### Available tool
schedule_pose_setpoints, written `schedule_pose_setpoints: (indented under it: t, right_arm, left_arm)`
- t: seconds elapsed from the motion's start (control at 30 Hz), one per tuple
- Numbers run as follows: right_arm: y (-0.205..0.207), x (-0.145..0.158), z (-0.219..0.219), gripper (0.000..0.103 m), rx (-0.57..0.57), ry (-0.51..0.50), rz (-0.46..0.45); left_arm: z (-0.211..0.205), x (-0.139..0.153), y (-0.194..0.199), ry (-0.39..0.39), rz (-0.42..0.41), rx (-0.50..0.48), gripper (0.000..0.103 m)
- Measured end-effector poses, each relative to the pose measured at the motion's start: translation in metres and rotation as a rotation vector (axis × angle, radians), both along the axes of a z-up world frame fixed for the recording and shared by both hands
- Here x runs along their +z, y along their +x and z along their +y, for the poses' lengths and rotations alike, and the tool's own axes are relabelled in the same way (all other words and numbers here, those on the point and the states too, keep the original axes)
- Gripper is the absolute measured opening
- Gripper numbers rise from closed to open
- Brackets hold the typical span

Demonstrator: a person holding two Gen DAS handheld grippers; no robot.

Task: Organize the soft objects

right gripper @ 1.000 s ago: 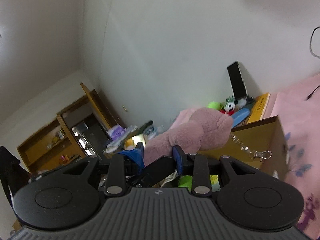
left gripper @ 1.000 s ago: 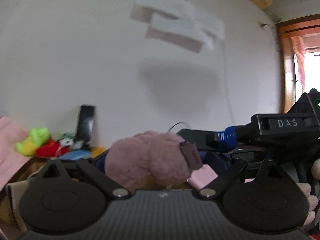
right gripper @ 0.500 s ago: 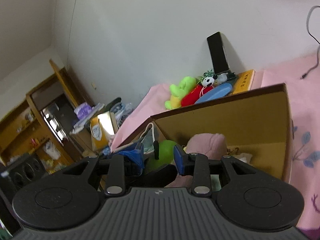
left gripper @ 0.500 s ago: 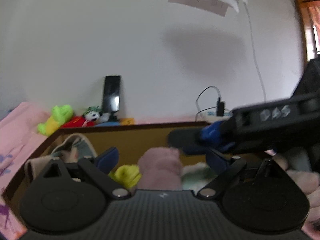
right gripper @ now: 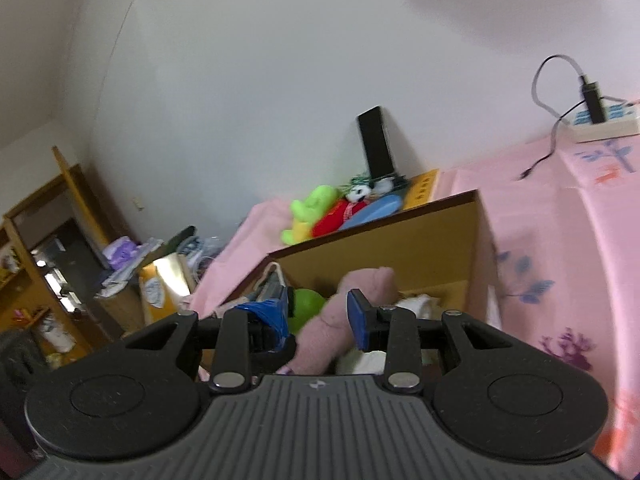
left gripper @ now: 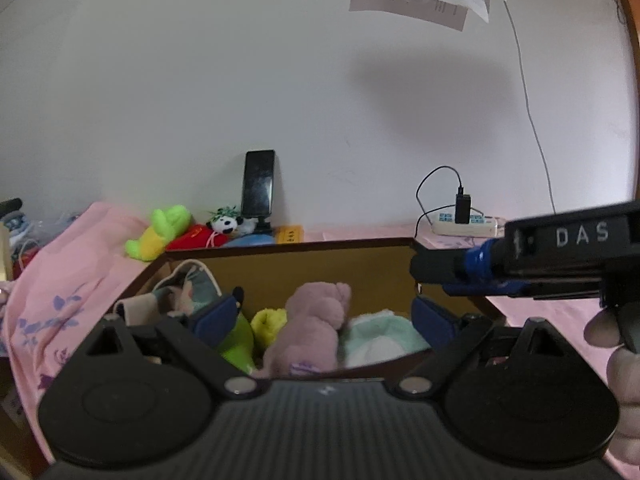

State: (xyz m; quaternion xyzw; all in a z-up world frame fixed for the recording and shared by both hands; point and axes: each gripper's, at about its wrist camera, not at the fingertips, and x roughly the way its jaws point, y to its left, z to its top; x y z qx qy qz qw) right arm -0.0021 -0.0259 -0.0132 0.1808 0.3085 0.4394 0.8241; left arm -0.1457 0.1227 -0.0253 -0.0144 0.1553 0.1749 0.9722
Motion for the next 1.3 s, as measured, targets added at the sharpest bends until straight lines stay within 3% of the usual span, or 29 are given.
schedule_pose_setpoints:
  t: [0.27, 0.43, 0.67, 1.03, 1.13, 1.3]
  right_arm:
    - [-0.034, 0.007, -0.023, 0.017, -0.057, -0.081, -0.054]
    - [-0.055, 0.008, -0.040, 0.017, -0.097, -0.118, -0.075]
    - [-0.087, -0.002, -0.070, 0.017, -0.238, -0.214, -0.115]
    - [-0.117, -0.030, -0.122, 0.017, -0.506, -0.367, -0.055]
    - [-0.125, -0.036, -0.134, 0.018, -0.545, -0.394, -0.058]
    - [-0.129, -0.041, -0.149, 0.019, -0.573, -0.423, -0.046]
  left_arm:
    - [-0.031, 0.010, -0.024, -0.021, 0.036, 0.060, 0.093]
    - [-0.059, 0.012, -0.043, 0.009, 0.034, 0.076, 0.093]
    - [-0.095, -0.001, -0.060, 0.006, 0.060, 0.104, 0.093]
    - [-0.145, -0.028, -0.058, -0.006, 0.102, 0.126, 0.093]
    - [-0.160, -0.033, -0.058, 0.009, 0.116, 0.126, 0.093]
    - [-0.174, -0.038, -0.059, -0.032, 0.156, 0.093, 0.093]
